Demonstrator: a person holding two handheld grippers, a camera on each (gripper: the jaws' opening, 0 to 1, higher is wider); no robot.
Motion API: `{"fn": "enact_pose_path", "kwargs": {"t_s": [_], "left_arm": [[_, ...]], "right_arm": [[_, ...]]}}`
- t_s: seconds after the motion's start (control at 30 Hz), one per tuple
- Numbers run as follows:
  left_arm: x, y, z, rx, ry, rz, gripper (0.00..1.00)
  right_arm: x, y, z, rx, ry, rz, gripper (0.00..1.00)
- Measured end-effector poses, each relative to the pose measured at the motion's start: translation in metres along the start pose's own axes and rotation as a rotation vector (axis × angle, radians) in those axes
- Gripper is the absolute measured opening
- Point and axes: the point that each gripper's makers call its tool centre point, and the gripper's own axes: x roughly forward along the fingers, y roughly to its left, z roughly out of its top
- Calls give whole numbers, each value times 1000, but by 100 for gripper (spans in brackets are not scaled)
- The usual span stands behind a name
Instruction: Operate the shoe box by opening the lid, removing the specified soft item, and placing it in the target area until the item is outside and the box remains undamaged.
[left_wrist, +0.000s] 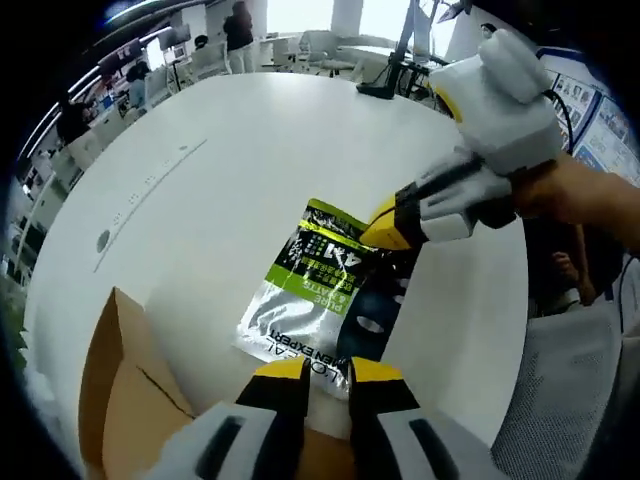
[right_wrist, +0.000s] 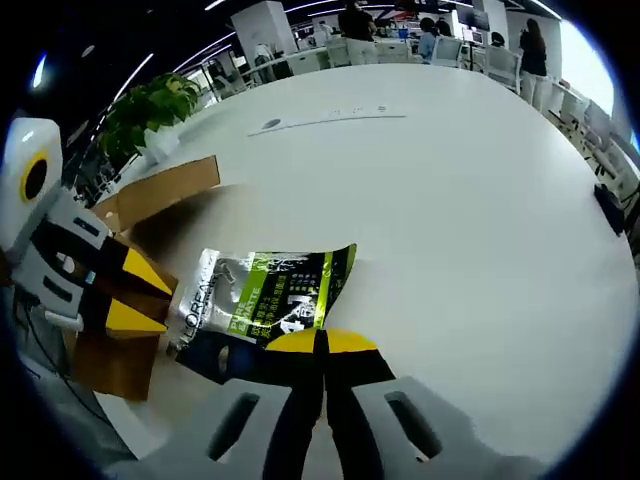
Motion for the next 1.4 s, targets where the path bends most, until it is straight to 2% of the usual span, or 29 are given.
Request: {"fn": "enact_pose_path", "kwargs": {"t_s": [0.5,0.73,0.87,1.0,1.27,1.4], "left_arm": [[-21,-3,5,-59,-97,-14,20],[-34,-5,4,-73,-136,-10,21],[-44,-5,2,-85,-161,-1,22],[-54,-3,1,-100,-188,8,23],[-74,4,-13,-116,-216,39,25],[-87,9,-23,-165,-244,54,26]], "right_arm": [[2,1,-5,39,-2,-22,0],[0,-1,-4,-19,0,-24,2],[-4,-4,-4,-99,-7,-49,5],[-10,-4,0,-116,-28,-53,9],[-22,2,5,-156,-50,-53,19],[-33,12,8,-174,-70,-35,22]]}}
